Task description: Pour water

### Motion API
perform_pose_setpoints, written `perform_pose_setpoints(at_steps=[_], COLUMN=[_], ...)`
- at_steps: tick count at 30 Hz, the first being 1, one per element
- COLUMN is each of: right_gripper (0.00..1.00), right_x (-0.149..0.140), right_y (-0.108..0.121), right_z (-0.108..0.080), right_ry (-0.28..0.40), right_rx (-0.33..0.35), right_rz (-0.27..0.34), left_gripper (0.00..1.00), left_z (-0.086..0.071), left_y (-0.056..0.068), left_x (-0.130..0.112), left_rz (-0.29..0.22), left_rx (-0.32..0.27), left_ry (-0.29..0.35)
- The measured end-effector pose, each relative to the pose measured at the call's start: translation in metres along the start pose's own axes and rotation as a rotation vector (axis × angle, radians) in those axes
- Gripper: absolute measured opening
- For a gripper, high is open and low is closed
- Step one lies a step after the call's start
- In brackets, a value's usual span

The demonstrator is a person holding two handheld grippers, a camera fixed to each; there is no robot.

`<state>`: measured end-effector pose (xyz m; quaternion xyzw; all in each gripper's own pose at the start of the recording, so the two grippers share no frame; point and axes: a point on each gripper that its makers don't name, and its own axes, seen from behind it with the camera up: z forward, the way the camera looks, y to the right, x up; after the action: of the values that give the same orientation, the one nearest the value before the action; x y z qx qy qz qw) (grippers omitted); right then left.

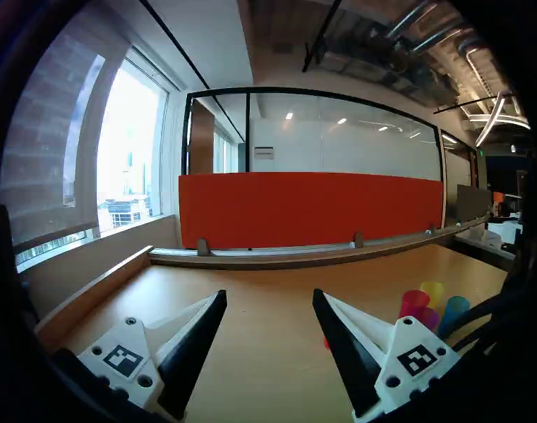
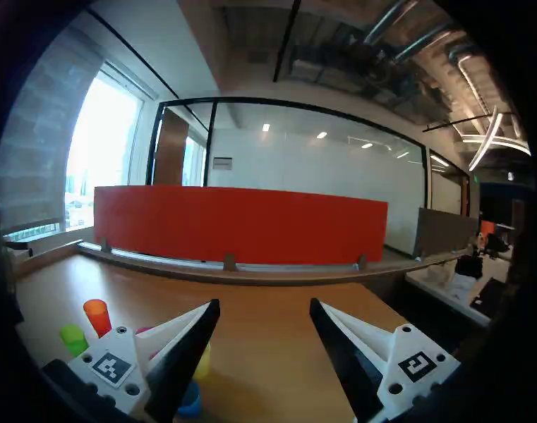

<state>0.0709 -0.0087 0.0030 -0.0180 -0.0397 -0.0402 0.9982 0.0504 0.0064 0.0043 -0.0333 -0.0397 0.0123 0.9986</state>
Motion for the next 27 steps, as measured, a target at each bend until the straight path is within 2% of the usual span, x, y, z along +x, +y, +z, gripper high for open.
perform_pose_setpoints(at_steps=[9,18,27], right_gripper=[0.99,0.99,0.99], right_x=[-0.001,-0.004,-0.011], right_y=[-0.001,-0.005,-0.009], right_z=[0.005,0.013,0.019], right_ry=[-0.015,-0.017,-0.016], right_rx=[0.006,0.002,0.001], right_rz=[-0.007,0.012,0.013], left_gripper=[0.90,0.90,0.90], left_z=[0.006,0.007,0.005], left_y=[-0.003,-0.008,-0.009], left_x=[-0.017,-0.045,-0.067], left_rz=[0.007,0.006,-0.036], left_rx=[0.033,0.064,0.076], left_ry=[0.030,0.035,0.051])
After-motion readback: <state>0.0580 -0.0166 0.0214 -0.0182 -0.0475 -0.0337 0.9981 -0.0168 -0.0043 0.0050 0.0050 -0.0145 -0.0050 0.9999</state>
